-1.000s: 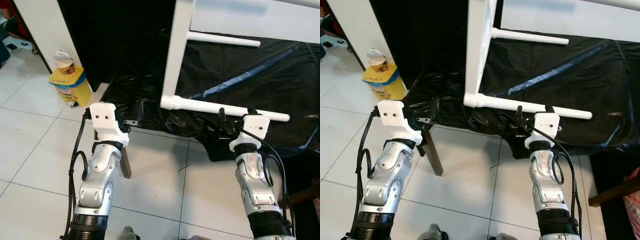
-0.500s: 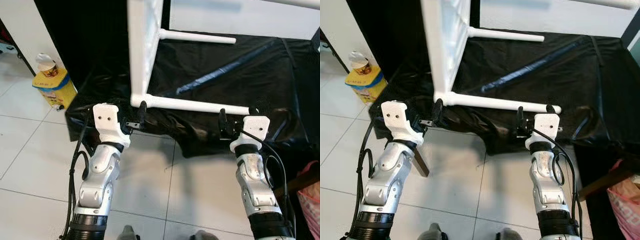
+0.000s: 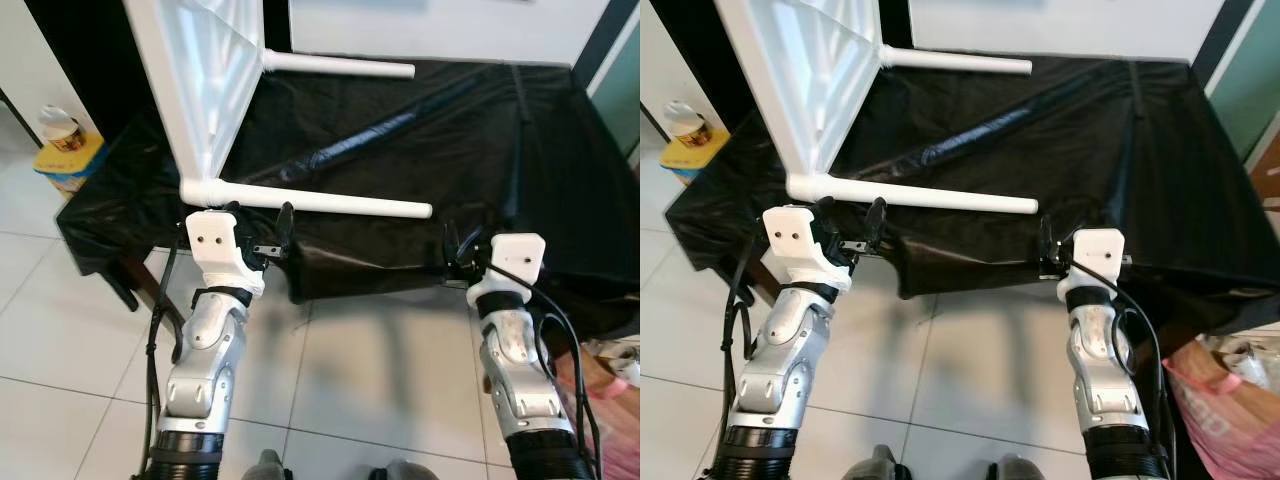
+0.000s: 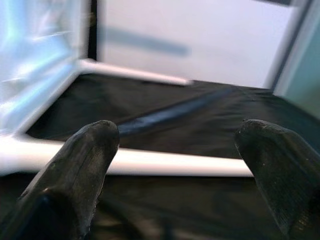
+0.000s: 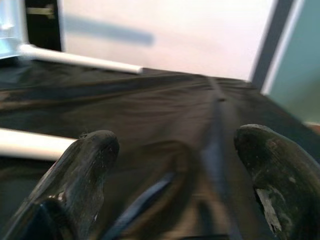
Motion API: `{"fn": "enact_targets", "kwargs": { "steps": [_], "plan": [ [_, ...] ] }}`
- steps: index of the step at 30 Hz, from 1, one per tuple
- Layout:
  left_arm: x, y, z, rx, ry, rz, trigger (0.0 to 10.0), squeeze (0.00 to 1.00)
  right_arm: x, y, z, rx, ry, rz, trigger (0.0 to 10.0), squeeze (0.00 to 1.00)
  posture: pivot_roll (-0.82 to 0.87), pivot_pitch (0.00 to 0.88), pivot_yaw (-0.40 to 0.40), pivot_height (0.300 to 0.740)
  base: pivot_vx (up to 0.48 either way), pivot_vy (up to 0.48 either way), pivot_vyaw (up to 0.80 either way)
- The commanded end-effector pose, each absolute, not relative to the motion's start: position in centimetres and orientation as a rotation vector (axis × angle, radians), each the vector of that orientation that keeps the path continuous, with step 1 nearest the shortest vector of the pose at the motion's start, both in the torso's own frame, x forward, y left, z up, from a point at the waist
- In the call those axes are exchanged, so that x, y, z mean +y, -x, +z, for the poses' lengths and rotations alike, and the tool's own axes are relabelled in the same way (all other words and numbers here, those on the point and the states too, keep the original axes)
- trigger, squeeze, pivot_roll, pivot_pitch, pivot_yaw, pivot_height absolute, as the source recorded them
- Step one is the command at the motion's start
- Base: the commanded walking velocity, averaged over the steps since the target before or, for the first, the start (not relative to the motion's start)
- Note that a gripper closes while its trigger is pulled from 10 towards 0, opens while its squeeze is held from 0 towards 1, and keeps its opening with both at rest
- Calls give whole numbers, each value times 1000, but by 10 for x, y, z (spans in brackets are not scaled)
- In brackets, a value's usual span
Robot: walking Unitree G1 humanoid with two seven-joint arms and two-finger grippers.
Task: Building children table
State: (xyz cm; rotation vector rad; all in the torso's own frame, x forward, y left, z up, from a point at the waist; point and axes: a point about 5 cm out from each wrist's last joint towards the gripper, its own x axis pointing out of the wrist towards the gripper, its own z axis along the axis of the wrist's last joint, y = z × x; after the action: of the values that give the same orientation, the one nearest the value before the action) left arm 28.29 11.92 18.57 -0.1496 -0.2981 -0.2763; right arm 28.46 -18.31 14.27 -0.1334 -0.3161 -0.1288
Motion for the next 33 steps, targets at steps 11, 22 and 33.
{"fn": "enact_targets", "kwargs": {
  "steps": [11,22,33],
  "plan": [
    [133,-279,180,-269,147,-246,10000,0,-174,-279,141,-312,128,-100,10000,0,49,81,-13,740,0,0,0],
    [135,-280,182,-261,149,-253,10000,0,-174,-278,140,-301,116,-124,10000,0,51,92,6,740,0,0,-436],
    [138,-281,182,-243,164,-250,10000,0,-171,-276,139,-309,116,-127,10000,0,55,96,18,740,0,23,0]
  ]
}}
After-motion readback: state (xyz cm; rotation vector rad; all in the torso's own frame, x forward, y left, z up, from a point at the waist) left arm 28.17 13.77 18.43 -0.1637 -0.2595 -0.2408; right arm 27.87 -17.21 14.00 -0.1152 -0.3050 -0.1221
